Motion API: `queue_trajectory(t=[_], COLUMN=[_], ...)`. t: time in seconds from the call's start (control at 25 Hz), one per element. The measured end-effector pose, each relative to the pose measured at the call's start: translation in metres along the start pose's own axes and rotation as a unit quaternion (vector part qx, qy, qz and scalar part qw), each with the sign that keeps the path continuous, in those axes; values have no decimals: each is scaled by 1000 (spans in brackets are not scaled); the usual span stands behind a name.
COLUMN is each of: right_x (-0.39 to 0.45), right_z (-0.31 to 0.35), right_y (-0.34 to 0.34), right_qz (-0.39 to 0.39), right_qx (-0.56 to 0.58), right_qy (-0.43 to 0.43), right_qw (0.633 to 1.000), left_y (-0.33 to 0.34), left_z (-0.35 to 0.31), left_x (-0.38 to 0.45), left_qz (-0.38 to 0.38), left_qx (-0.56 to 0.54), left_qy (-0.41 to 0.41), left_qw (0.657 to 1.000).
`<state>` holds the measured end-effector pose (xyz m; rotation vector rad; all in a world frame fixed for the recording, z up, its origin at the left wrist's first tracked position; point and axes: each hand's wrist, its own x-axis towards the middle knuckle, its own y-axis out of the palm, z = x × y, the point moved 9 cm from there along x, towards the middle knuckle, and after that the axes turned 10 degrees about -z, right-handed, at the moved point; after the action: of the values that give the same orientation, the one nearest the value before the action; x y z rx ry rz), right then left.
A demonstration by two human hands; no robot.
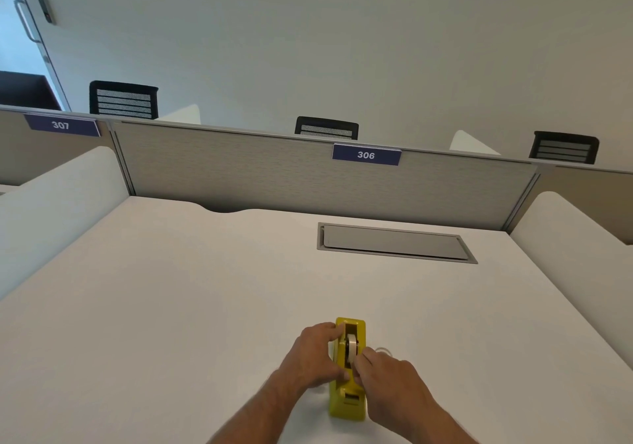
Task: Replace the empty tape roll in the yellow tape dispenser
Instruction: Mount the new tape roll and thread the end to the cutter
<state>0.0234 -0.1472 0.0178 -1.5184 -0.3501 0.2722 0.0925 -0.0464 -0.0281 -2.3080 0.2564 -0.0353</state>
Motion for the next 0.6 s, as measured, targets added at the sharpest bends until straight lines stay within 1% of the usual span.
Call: queue_trajectory(t=[0.16,0.44,0.6], right_x=[-7,-12,-13], right_z=[4,13,17], right_y=[-1,-6,-7], right_qz=[17,15,15], right_qx=[-8,3,-4], right_qy=[2,22,16], right_qw=[1000,1000,1000], left_y=[0,-1,-1], left_z=[2,-1,-2], left_x=[-1,-4,-4], left_qz=[-8,-13,-13], left_qx=[5,47,59], left_qy=[-5,7,11], left_qw=[1000,999,998])
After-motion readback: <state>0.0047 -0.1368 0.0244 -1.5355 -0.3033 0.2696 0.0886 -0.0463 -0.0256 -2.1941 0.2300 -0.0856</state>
